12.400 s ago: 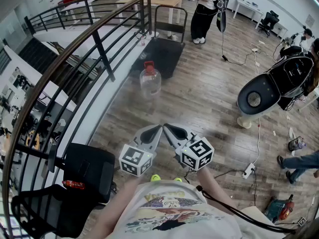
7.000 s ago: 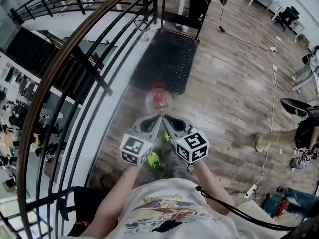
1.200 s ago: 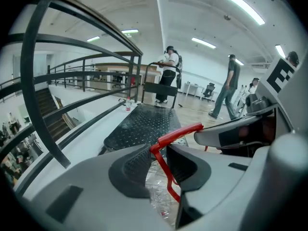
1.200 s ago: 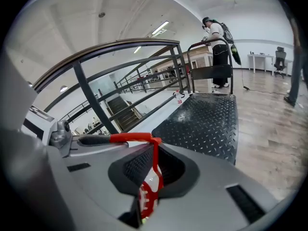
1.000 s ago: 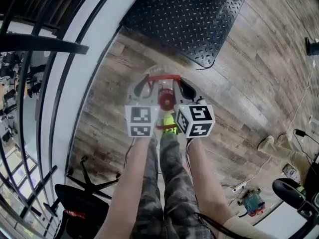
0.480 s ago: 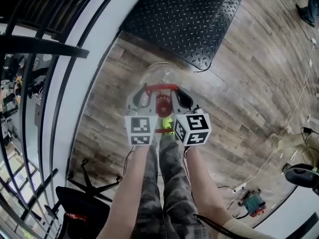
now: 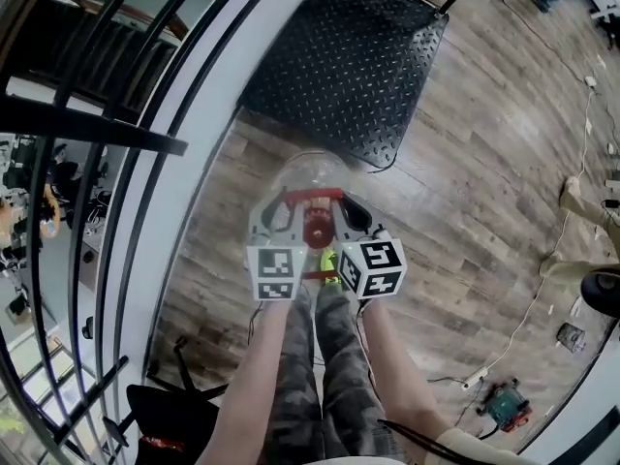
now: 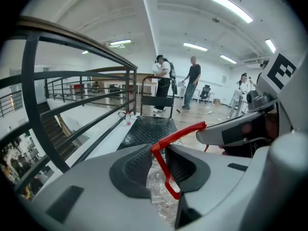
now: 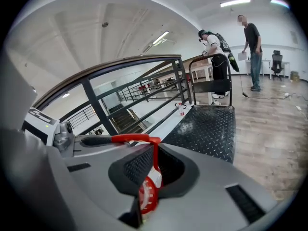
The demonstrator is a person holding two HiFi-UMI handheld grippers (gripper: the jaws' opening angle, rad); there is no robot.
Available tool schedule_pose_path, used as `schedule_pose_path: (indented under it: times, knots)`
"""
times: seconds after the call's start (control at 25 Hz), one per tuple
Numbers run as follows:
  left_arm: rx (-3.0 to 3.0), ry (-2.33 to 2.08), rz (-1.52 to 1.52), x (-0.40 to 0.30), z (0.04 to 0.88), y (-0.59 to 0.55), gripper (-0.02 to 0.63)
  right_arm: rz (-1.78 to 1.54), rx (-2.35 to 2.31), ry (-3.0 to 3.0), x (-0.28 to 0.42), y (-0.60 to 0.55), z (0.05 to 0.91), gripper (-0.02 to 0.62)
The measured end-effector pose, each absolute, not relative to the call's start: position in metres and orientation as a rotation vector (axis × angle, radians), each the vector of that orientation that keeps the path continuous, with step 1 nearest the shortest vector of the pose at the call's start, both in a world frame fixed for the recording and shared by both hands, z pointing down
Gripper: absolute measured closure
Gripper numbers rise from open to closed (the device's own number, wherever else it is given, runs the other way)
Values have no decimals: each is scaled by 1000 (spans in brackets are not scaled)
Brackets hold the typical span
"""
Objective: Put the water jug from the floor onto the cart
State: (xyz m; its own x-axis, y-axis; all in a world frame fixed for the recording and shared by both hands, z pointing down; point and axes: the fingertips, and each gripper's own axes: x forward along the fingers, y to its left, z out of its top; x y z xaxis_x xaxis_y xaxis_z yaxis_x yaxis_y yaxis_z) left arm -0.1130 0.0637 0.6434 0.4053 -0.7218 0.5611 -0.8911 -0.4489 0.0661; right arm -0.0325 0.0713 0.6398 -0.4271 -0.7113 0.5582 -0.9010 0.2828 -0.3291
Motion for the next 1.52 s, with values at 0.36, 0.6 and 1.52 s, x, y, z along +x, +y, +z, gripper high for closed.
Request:
schedule_pose_path:
  times: [0.36, 0.6, 1.52]
  knots:
    - [2323, -1392, 653, -127, 544, 68, 514, 859, 1445, -2286, -47, 76, 538, 561]
    - [2339, -1394, 631, -125, 490, 73, 514, 835, 1469, -2287, -44, 81, 484, 563]
    - [2415, -1364, 581, -110, 355, 67, 513, 770, 1535, -2332, -29, 80, 345, 563]
